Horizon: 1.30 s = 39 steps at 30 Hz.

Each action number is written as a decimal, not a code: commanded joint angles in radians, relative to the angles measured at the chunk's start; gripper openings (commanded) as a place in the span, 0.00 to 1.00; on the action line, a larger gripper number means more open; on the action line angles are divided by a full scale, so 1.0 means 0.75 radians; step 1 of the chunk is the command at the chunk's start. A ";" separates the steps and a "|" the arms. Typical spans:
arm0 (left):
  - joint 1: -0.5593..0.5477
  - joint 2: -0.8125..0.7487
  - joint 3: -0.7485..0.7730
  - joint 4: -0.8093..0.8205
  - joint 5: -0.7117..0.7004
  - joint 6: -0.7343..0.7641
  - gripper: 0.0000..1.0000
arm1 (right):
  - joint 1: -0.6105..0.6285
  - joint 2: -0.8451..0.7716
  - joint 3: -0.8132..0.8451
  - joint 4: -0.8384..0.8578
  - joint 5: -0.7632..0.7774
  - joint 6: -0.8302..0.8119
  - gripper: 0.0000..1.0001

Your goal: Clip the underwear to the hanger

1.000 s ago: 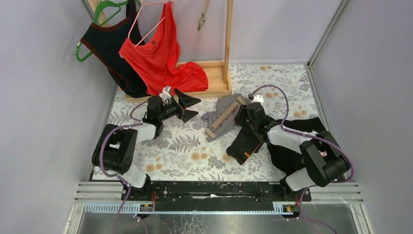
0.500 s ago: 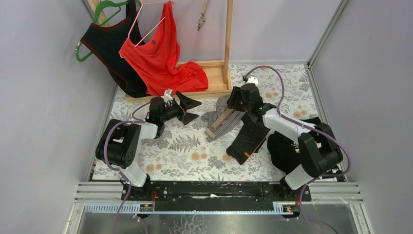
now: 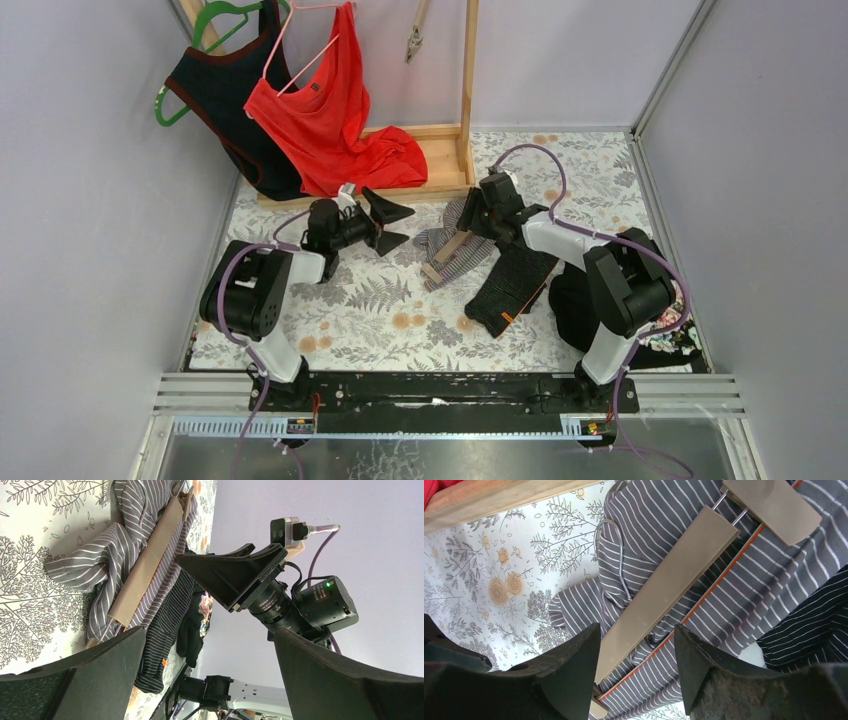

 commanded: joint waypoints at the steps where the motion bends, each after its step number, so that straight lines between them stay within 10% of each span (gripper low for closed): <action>1: 0.007 0.033 0.019 0.132 0.029 -0.025 1.00 | -0.005 0.031 0.070 -0.002 -0.029 0.047 0.62; 22: 0.015 0.055 0.016 0.167 0.046 -0.041 1.00 | -0.005 0.240 0.193 -0.050 0.004 0.142 0.61; 34: 0.034 0.059 0.013 0.163 0.052 -0.037 1.00 | -0.006 0.248 0.150 -0.010 -0.003 0.170 0.21; 39: 0.036 0.044 0.018 0.137 0.046 -0.025 1.00 | -0.006 0.108 -0.047 0.223 0.035 0.198 0.21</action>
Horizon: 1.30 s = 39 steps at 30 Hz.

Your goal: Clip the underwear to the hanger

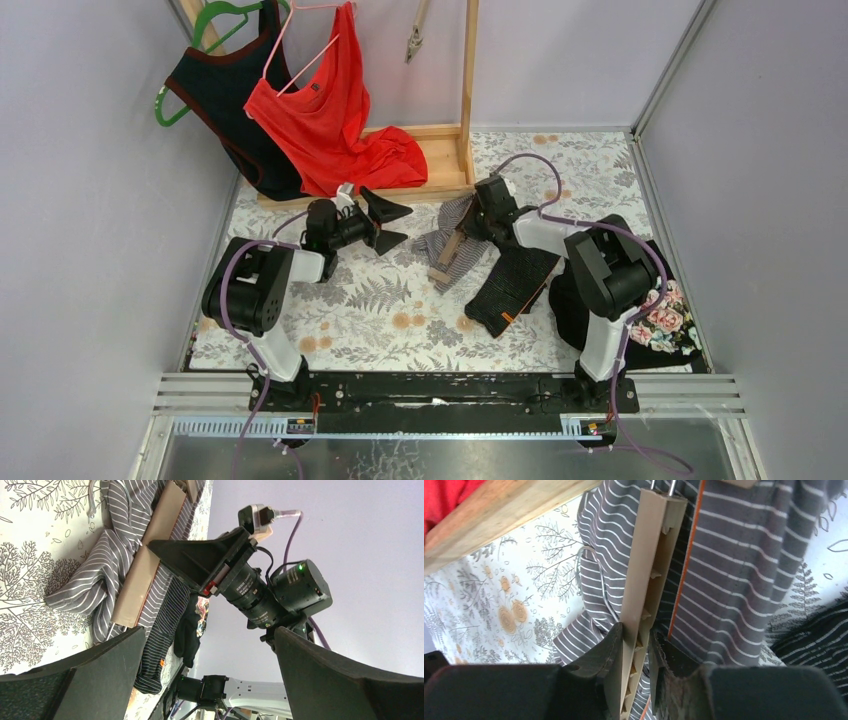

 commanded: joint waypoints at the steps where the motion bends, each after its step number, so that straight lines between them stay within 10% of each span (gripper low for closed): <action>1: 0.009 -0.009 0.019 0.052 0.014 0.016 1.00 | 0.004 -0.136 -0.180 0.225 0.077 -0.010 0.21; 13: 0.008 -0.075 0.051 -0.082 -0.006 0.089 1.00 | 0.005 -0.323 -0.775 1.237 0.109 0.088 0.17; 21: 0.005 -0.103 0.064 -0.137 -0.020 0.111 1.00 | -0.030 -0.015 -0.918 2.186 -0.021 0.172 0.17; 39: 0.004 0.030 0.157 0.044 0.082 -0.051 1.00 | -0.091 -0.060 -0.771 2.240 -0.222 0.212 0.15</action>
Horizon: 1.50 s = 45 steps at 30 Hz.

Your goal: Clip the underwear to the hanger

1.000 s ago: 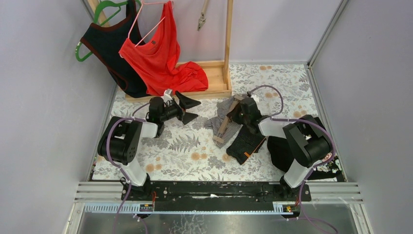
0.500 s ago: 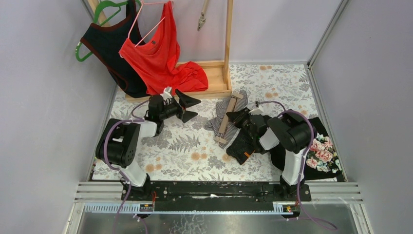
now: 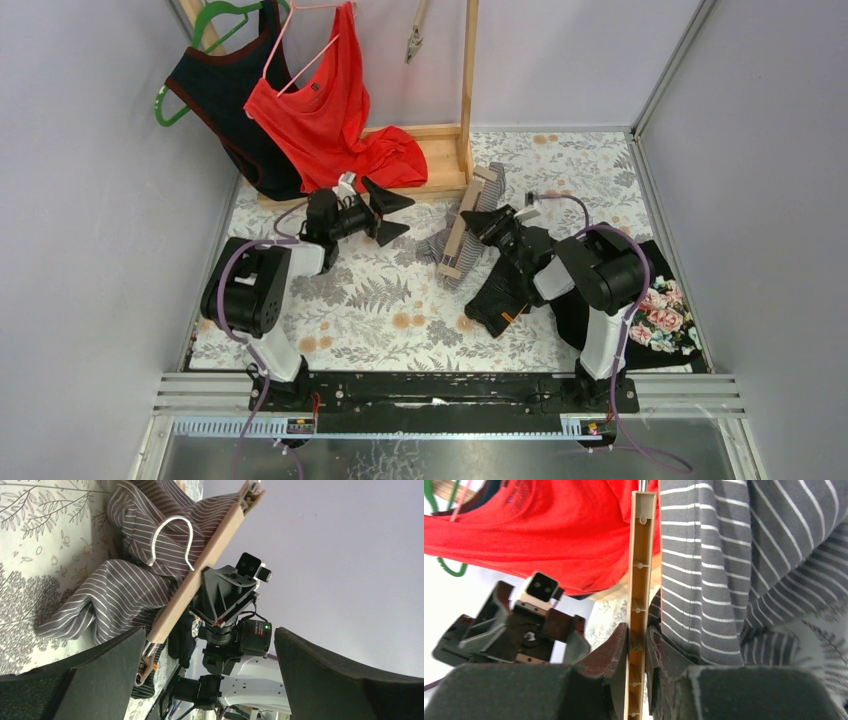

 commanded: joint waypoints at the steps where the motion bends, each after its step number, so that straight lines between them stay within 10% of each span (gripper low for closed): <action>1: 0.005 0.076 0.079 0.165 0.064 -0.105 1.00 | -0.019 -0.084 0.093 0.223 -0.067 0.000 0.15; 9: 0.003 0.130 0.167 0.228 0.044 -0.243 1.00 | -0.018 -0.068 0.188 0.224 -0.111 -0.038 0.13; 20: -0.071 0.006 0.428 -0.453 -0.219 0.134 1.00 | -0.017 -0.078 0.192 0.226 -0.120 -0.055 0.13; 45: -0.165 0.170 0.602 -0.458 -0.337 0.088 1.00 | 0.024 -0.149 0.143 0.226 -0.153 -0.104 0.12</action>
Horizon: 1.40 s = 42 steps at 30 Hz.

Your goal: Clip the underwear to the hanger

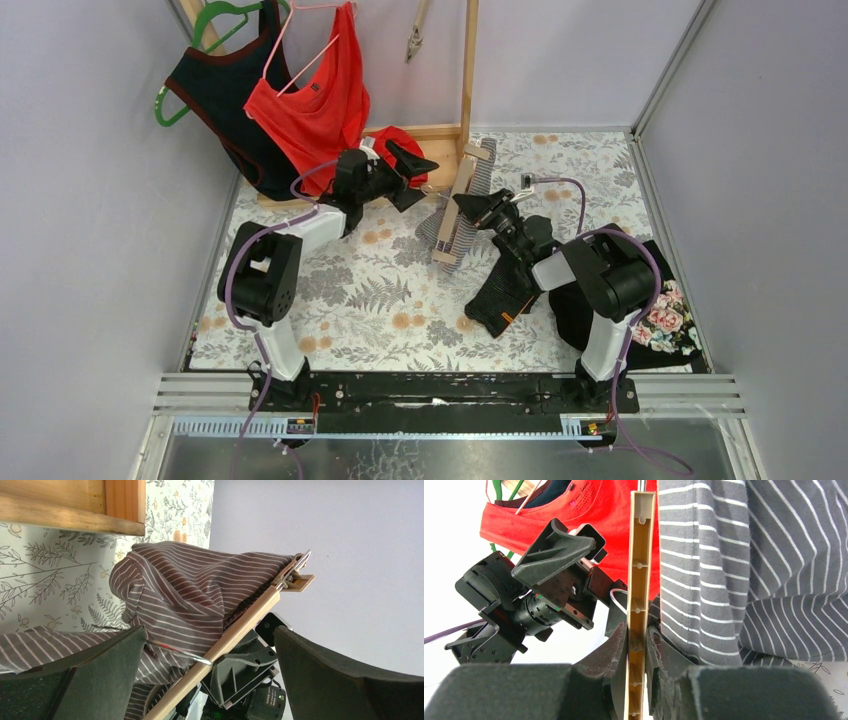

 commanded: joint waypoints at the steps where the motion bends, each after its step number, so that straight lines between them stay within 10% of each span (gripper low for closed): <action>1: -0.009 0.024 0.059 0.031 -0.031 -0.008 1.00 | 0.024 -0.065 0.008 0.199 -0.028 -0.027 0.12; 8: -0.009 0.039 0.083 0.087 -0.027 -0.027 0.97 | 0.039 -0.067 -0.007 0.198 -0.019 -0.026 0.12; 12: -0.009 0.026 0.056 0.158 -0.020 -0.042 0.71 | 0.041 -0.067 -0.011 0.200 -0.013 -0.024 0.12; 18: -0.009 0.003 0.029 0.183 -0.005 -0.044 0.68 | 0.042 -0.049 0.004 0.198 0.000 -0.018 0.12; 24: -0.009 -0.004 -0.021 0.262 0.022 -0.074 0.37 | 0.040 -0.029 0.026 0.199 0.010 -0.013 0.12; 42: -0.011 -0.048 -0.150 0.322 0.063 -0.086 0.25 | 0.041 -0.031 0.061 0.196 0.034 -0.071 0.12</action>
